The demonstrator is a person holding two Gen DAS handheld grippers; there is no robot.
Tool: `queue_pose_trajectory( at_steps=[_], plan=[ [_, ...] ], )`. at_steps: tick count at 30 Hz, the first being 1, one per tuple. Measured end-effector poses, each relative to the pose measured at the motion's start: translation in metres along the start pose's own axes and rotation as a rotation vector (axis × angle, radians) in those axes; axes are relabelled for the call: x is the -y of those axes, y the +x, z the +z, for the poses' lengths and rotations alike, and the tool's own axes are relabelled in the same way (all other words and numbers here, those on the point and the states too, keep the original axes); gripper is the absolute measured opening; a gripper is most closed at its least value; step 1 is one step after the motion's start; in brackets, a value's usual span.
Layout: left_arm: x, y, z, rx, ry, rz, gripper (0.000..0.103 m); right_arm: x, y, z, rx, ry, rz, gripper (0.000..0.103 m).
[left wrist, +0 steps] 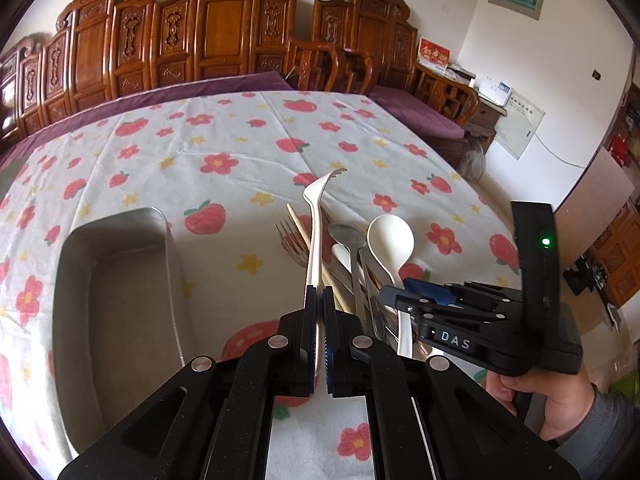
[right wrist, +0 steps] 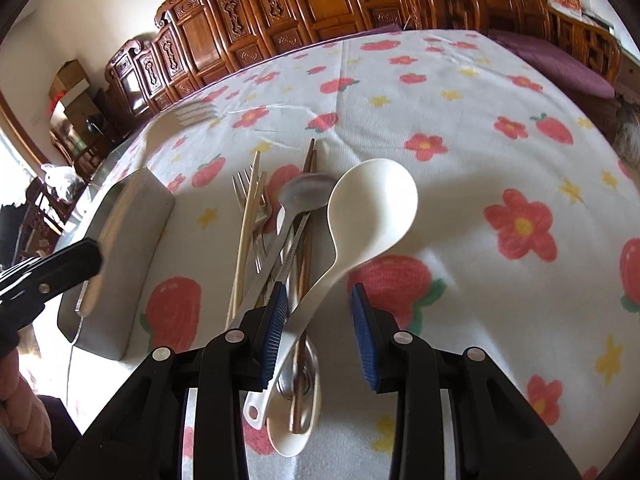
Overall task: Organize utensils
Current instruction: 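Grasp the white plastic fork with the left gripper while the right gripper grasps the white plastic spoon, then lower the fork into the metal tray and open the left gripper while the right gripper lifts the spoon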
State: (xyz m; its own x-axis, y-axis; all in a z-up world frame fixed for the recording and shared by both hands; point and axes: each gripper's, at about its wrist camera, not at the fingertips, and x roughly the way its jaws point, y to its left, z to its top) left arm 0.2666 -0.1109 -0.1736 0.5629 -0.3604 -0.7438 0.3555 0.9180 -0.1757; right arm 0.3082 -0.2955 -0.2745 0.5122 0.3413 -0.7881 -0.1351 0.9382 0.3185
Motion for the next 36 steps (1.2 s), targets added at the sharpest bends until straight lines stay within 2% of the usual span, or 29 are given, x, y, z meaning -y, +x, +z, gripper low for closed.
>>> queue_pose_trajectory(
  at_steps=[8,14,20,26,36],
  plan=[
    [-0.012,-0.032,0.002,0.076,0.007,0.001,0.002,-0.002,-0.008,0.005,0.044,0.027,-0.010,0.012],
    [-0.028,-0.050,0.005,0.108,-0.015,0.022,0.002,-0.001,-0.028,0.009,0.103,0.044,-0.002,0.006],
    [-0.044,-0.065,-0.001,0.124,-0.036,0.073,0.002,-0.006,-0.046,0.008,0.152,0.023,0.018,0.006],
    [-0.068,-0.079,-0.014,0.118,-0.079,0.120,0.002,-0.017,-0.050,0.007,0.163,-0.019,0.023,0.006],
    [-0.105,-0.063,-0.035,0.038,-0.125,0.201,0.002,-0.053,-0.056,-0.003,0.174,-0.100,0.055,0.006]
  ],
)
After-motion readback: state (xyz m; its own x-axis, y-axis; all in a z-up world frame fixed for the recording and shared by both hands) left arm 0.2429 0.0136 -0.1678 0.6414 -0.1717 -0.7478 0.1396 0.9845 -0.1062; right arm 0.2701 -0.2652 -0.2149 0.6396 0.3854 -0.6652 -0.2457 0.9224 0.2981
